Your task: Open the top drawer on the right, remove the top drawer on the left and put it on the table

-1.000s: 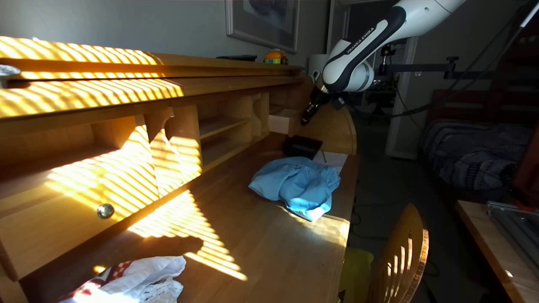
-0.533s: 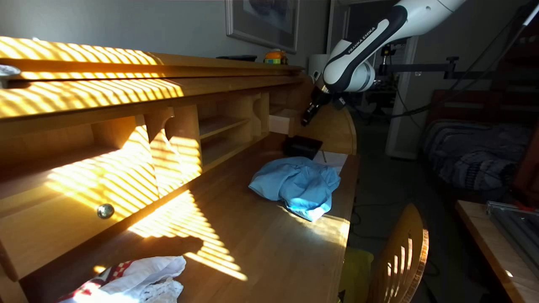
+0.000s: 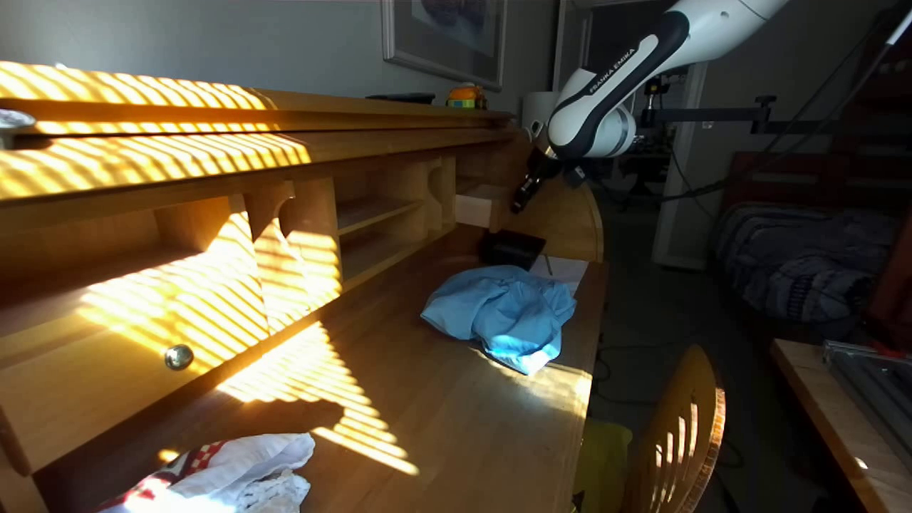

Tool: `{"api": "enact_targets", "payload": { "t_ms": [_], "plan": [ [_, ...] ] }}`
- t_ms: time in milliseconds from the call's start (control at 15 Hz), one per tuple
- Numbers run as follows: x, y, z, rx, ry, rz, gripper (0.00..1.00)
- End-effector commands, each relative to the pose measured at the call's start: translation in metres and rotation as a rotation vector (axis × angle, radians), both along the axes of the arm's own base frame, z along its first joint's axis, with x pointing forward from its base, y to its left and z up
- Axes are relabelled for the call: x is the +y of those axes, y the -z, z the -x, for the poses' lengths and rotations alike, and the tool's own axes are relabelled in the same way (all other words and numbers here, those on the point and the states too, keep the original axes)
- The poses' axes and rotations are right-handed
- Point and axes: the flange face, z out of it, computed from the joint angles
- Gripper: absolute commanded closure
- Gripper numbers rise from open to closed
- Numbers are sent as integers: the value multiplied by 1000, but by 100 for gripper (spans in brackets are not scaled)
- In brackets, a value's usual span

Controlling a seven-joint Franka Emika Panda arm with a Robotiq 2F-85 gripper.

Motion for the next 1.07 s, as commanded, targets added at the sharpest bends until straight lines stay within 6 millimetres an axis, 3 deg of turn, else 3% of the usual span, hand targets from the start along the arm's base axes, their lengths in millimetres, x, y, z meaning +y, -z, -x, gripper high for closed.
{"api": "enact_targets", "payload": {
  "t_ms": [0,1000],
  "plan": [
    [-7,20,22,65,7,10,94],
    [0,18,23,70,11,6,94]
  ]
}}
